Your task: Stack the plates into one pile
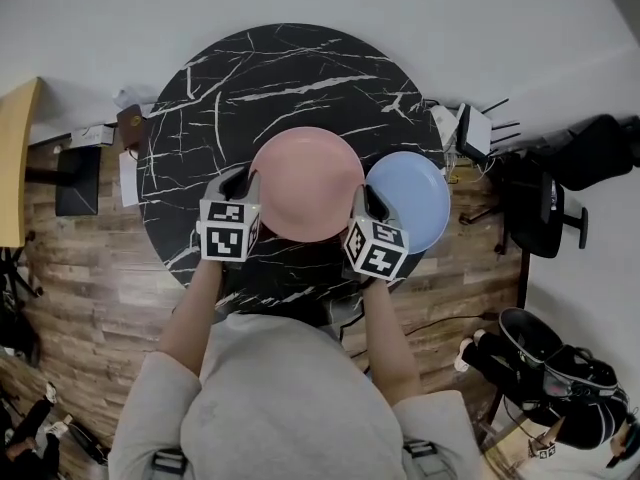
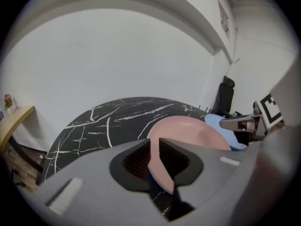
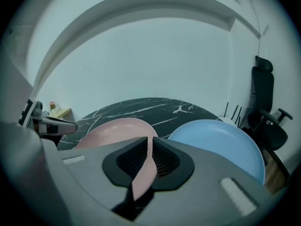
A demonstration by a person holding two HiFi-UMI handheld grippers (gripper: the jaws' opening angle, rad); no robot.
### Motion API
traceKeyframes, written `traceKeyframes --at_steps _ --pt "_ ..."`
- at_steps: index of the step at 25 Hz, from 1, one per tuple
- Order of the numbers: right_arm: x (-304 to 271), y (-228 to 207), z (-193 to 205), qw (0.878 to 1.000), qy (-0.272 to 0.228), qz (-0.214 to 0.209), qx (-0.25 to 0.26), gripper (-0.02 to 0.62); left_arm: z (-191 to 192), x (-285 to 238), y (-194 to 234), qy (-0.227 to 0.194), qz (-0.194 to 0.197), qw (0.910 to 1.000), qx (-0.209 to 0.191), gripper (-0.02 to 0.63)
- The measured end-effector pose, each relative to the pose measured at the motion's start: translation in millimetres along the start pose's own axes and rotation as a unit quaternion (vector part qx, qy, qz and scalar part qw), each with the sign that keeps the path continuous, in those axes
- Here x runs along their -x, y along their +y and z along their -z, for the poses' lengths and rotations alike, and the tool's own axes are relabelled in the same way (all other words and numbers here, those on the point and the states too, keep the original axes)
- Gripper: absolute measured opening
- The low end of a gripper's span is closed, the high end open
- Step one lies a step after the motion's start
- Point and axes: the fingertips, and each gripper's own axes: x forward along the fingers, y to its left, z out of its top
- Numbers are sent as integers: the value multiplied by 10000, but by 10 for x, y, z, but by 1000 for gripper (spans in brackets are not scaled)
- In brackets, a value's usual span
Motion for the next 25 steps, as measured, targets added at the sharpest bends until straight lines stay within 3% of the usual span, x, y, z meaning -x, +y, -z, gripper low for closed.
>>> traceKeyframes --at_steps 4,10,25 --pt "216 77 -208 9984 -538 -135 75 3 -226 165 -76 -416 39 9990 -155 63" --pt "571 83 -449 9933 -1146 -145 -28 3 -676 465 -292 -1317 264 9904 -328 58" --pt "1639 -225 -869 9655 -2557 480 118 3 -1492 1067 -1185 -2857 1214 9453 -1005 58"
